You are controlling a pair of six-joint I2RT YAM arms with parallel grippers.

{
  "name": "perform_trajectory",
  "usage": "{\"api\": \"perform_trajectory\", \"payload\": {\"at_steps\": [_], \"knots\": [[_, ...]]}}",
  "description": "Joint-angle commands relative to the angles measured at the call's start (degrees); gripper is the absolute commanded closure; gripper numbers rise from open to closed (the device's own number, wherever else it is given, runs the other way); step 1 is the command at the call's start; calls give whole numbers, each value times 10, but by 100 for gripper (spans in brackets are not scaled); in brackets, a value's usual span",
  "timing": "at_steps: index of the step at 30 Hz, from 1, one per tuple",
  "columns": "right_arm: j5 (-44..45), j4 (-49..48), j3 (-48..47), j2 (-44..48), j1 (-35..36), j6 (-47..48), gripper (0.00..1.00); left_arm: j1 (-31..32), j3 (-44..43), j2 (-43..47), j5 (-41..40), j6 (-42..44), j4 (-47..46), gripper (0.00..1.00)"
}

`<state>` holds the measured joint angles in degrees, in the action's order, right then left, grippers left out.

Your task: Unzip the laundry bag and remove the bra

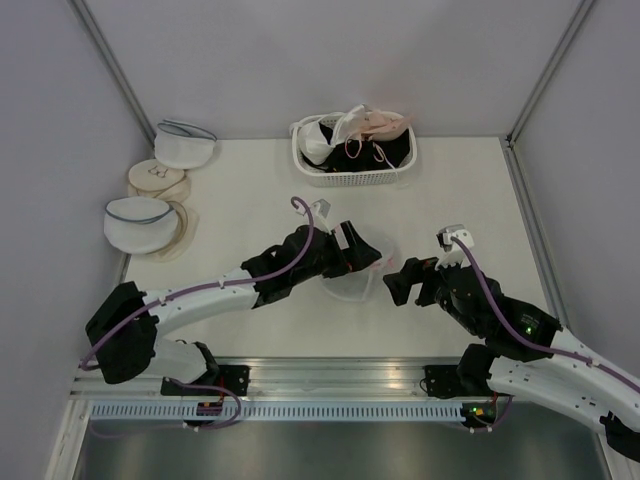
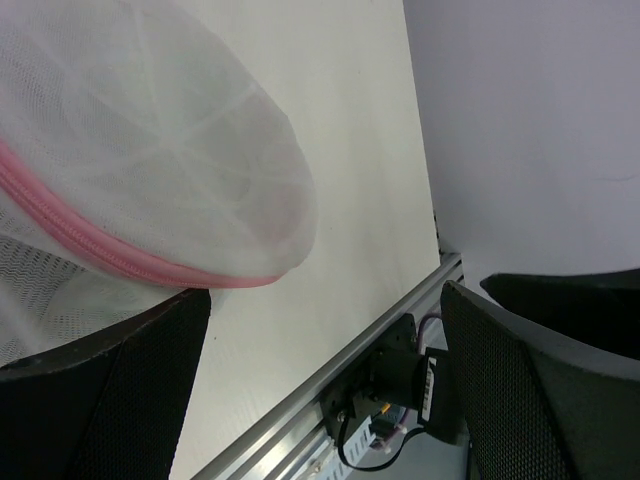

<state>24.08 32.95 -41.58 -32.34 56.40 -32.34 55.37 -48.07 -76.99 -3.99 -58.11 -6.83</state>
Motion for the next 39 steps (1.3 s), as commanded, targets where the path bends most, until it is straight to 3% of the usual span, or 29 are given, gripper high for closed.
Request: {"api": "perform_trajectory", "payload": {"at_steps": [1, 5, 11, 14, 15, 16, 17, 20, 27, 31, 39], "knots": [[4, -23, 2, 5, 2, -10, 2, 3, -35, -37, -22, -36, 6, 1], [7, -24, 4, 13, 2, -11, 2, -2, -68, -99, -22, -35, 30, 1], [9, -18, 8, 26, 1, -20, 2, -5, -66, -119, -8, -35, 36, 4], [5, -20, 18, 33, 1, -25, 2, -11, -52, -113, -16, -21, 15, 22], [5, -18, 19, 34, 2, -26, 2, -12, -45, -109, -15, -18, 7, 38], [4, -19, 20, 34, 1, -27, 2, -13, -42, -108, -15, -14, -3, 49], [4, -20, 22, 35, 1, -28, 2, -14, -41, -108, -13, -9, -3, 68], [-3, -24, 29, 31, 1, -28, 2, -18, -41, -105, -11, 0, 0, 98], [-48, -67, 78, -13, 1, -35, 2, -33, -12, -69, 37, 42, -44, 98], [-75, -146, 117, -41, 2, -47, 3, -58, 28, -33, 144, 41, -135, 98], [-95, -232, 155, -60, 2, -62, 25, -115, 87, 6, 361, 18, -256, 98]]}}
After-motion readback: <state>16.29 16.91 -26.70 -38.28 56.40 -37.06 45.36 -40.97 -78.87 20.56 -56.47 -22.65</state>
